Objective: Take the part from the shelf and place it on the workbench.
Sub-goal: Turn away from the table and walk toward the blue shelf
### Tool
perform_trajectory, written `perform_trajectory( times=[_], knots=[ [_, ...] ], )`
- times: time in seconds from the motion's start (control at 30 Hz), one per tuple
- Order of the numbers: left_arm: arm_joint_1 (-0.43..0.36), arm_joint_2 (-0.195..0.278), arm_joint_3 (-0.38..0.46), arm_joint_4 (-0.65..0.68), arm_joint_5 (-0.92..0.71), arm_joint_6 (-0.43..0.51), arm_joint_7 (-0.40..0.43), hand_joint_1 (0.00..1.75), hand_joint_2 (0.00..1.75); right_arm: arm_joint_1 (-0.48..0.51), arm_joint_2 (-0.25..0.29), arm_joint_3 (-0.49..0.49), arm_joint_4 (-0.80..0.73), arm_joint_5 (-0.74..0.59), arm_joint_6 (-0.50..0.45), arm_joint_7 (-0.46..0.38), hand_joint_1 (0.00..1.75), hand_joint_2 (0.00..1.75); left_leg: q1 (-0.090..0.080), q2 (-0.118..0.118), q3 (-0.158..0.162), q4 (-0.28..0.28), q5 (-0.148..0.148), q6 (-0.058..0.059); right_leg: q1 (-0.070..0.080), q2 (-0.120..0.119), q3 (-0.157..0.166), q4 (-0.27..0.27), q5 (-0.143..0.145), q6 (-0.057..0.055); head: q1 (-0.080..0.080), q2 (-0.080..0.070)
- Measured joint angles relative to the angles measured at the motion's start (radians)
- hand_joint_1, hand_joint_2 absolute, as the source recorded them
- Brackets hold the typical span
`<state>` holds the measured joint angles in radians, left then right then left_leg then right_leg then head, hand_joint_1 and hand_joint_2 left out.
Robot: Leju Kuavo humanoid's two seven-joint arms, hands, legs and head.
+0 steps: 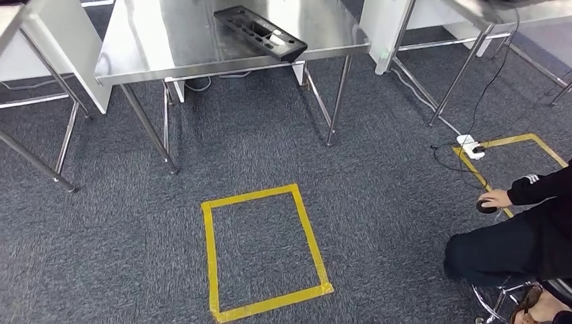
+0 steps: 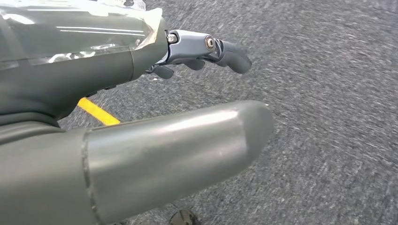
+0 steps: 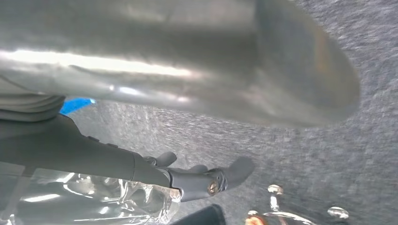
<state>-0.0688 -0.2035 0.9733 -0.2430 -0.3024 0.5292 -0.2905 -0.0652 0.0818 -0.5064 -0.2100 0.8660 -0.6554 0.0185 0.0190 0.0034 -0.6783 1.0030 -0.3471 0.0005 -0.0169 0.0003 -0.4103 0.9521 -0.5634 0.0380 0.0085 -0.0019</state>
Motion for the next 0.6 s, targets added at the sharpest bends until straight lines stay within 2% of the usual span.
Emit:
perform_trajectory(
  times=[0.03,0.07,0.13,0.17,0.2,0.23,0.27,0.3,0.33,0.37,0.4,0.43,0.5,0.53,0.57,0.6],
  knots=[
    [0.002,0.001,0.0,0.0,0.0,0.0,-0.001,0.0,0.0,0.001,0.0,-0.002,0.0,-0.001,-0.001,-0.002,0.0,0.0,0.002,-0.001,-0.007,0.015,-0.031,-0.004,-0.005,-0.003,-0.012,0.001,0.013,-0.012,-0.002,0.0],
    [0.004,0.002,0.0,0.001,0.0,0.0,-0.001,0.0,0.0,0.003,0.0,-0.004,0.001,-0.002,-0.002,-0.004,0.0,0.0,0.004,-0.002,-0.018,0.05,-0.084,-0.008,-0.01,-0.006,-0.025,0.0,0.028,-0.024,-0.003,0.0],
    [0.005,0.004,0.0,0.001,0.0,0.0,-0.003,0.0,0.0,0.006,0.001,-0.007,0.001,-0.002,-0.003,-0.009,0.0,0.0,0.005,-0.004,-0.04,0.174,-0.205,-0.013,-0.009,-0.01,-0.057,0.002,0.056,-0.039,-0.005,0.0],
    [0.005,0.005,0.0,0.001,0.0,0.0,-0.005,0.0,0.0,0.006,0.001,-0.008,0.001,-0.001,-0.003,-0.012,0.0,0.0,0.005,-0.005,-0.046,0.239,-0.235,-0.016,-0.006,-0.012,-0.072,0.004,0.069,-0.039,-0.005,0.0],
    [0.005,0.005,0.0,0.001,0.0,0.0,-0.007,0.0,0.0,0.007,0.002,-0.01,0.001,0.001,-0.003,-0.015,0.0,0.0,0.006,-0.005,-0.041,0.286,-0.237,-0.019,-0.005,-0.014,-0.09,0.007,0.082,-0.038,-0.006,0.0],
    [0.005,0.006,0.0,0.001,0.001,0.001,-0.008,0.0,0.0,0.008,0.002,-0.011,0.001,0.002,-0.003,-0.019,0.0,0.0,0.007,-0.005,-0.024,0.305,-0.216,-0.021,-0.005,-0.015,-0.107,0.013,0.093,-0.035,-0.006,0.0],
    [0.005,0.006,0.0,0.001,0.001,0.001,-0.009,0.0,0.0,0.009,0.003,-0.013,0.001,0.003,-0.003,-0.023,0.0,0.0,0.01,-0.005,0.011,0.288,-0.187,-0.023,-0.005,-0.015,-0.126,0.021,0.103,-0.031,-0.006,0.0],
    [0.004,0.007,0.0,0.001,0.002,0.002,-0.01,0.0,0.0,0.009,0.003,-0.015,0.001,0.004,-0.003,-0.026,0.0,0.0,0.012,-0.005,0.062,0.238,-0.166,-0.023,-0.006,-0.015,-0.145,0.032,0.111,-0.026,-0.006,0.0],
    [0.003,0.007,0.0,0.001,0.002,0.003,-0.012,0.0,0.0,0.009,0.003,-0.016,0.001,0.004,-0.003,-0.03,0.0,0.0,0.013,-0.006,0.12,0.166,-0.165,-0.023,-0.005,-0.015,-0.163,0.045,0.115,-0.021,-0.006,0.0],
    [0.002,0.007,0.001,0.001,0.003,0.004,-0.014,0.0,0.0,0.009,0.003,-0.017,0.001,0.006,-0.003,-0.035,0.0,0.0,0.013,-0.006,0.172,0.095,-0.179,-0.02,-0.004,-0.015,-0.178,0.056,0.119,-0.016,-0.006,0.0],
    [0.001,0.007,0.0,0.001,0.002,0.007,-0.016,0.0,0.0,0.008,0.003,-0.017,0.001,0.008,-0.003,-0.04,0.0,0.0,0.011,-0.006,0.204,0.043,-0.199,-0.015,-0.001,-0.016,-0.188,0.064,0.124,-0.008,-0.006,0.0],
    [0.0,0.007,0.0,0.001,0.002,0.011,-0.018,0.0,0.0,0.008,0.004,-0.017,0.001,0.01,-0.003,-0.044,0.0,0.0,0.007,-0.006,0.217,0.013,-0.212,-0.007,0.001,-0.016,-0.196,0.068,0.131,0.0,-0.004,0.0],
    [0.002,0.004,0.001,0.001,0.004,0.02,-0.019,0.0,0.0,0.009,0.003,-0.017,0.001,0.013,-0.002,-0.052,0.0,0.0,0.003,-0.003,0.205,0.0,-0.206,0.014,0.003,-0.016,-0.207,0.069,0.144,0.016,-0.003,0.0],
    [0.004,0.003,0.001,0.001,0.007,0.022,-0.018,0.0,0.0,0.01,0.003,-0.017,0.001,0.014,-0.001,-0.056,0.0,0.0,0.002,0.0,0.196,-0.003,-0.195,0.026,0.003,-0.014,-0.218,0.082,0.135,0.018,-0.002,0.0],
    [0.005,0.002,0.001,0.002,0.01,0.024,-0.018,0.0,0.0,0.01,0.003,-0.017,0.001,0.014,-0.001,-0.058,0.0,0.0,0.003,0.003,0.185,-0.006,-0.184,0.036,0.002,-0.013,-0.235,0.116,0.112,0.015,0.0,0.0],
    [0.006,0.002,0.001,0.002,0.012,0.024,-0.018,0.0,0.0,0.011,0.003,-0.017,0.001,0.015,0.0,-0.06,0.0,0.0,0.003,0.006,0.173,-0.007,-0.173,0.043,-0.001,-0.011,-0.259,0.173,0.076,0.01,0.002,0.0]
  ],
)
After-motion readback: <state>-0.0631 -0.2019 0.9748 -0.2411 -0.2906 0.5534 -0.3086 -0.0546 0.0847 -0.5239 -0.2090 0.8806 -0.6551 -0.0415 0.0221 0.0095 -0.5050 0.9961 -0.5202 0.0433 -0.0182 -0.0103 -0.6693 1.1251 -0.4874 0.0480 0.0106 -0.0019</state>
